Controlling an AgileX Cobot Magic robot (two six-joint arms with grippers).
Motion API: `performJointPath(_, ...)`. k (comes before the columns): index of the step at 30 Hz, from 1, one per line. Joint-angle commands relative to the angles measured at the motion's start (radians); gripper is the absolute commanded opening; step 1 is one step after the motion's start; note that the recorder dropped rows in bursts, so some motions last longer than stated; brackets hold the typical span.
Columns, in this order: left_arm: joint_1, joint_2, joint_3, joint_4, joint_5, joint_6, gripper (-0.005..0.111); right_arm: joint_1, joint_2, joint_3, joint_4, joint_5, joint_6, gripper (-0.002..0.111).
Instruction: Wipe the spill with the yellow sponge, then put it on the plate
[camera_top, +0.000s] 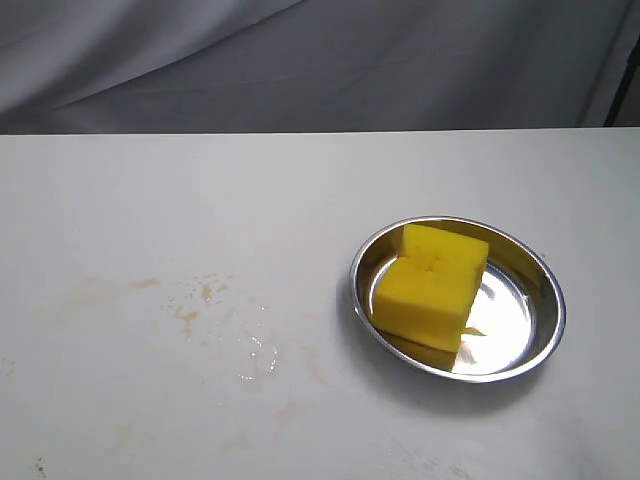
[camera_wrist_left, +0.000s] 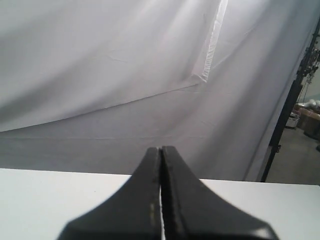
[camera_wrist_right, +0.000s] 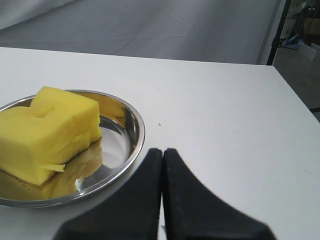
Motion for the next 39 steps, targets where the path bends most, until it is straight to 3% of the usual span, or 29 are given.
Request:
performJointPath(1, 0.002, -0.028, 0.004, -0.013, 0.002, 0.003, 0.000, -0.007, -0.004, 0.002, 0.004, -0.004, 0.004, 0.000)
performJointPath(13, -0.004, -0.027, 0.004, 0.052, 0.038, 0.055, 0.000, -0.007, -0.004, 0.002, 0.004, -0.004, 0.004, 0.000)
performJointPath(15, -0.004, -0.036, 0.004, 0.087, 0.086, 0.065, 0.000, -0.007, -0.004, 0.002, 0.004, -0.004, 0.004, 0.000)
performJointPath(19, 0.004, -0.212, 0.018, 0.096, 0.386, 0.072, 0.000, -0.007, -0.004, 0.002, 0.004, -0.004, 0.004, 0.000)
performJointPath(27, 0.116, -0.616, 0.242, 0.134, 0.392, 0.060, 0.000, -0.007, -0.004, 0.002, 0.004, -0.004, 0.004, 0.000)
performJointPath(33, 0.168, -0.696, 0.319, 0.132, 0.400, -0.028, 0.000, -0.007, -0.004, 0.002, 0.004, -0.004, 0.004, 0.000)
performJointPath(39, 0.172, -0.696, 0.391, 0.132, 0.395, -0.048, 0.000, -0.007, -0.004, 0.002, 0.004, -0.004, 0.004, 0.000)
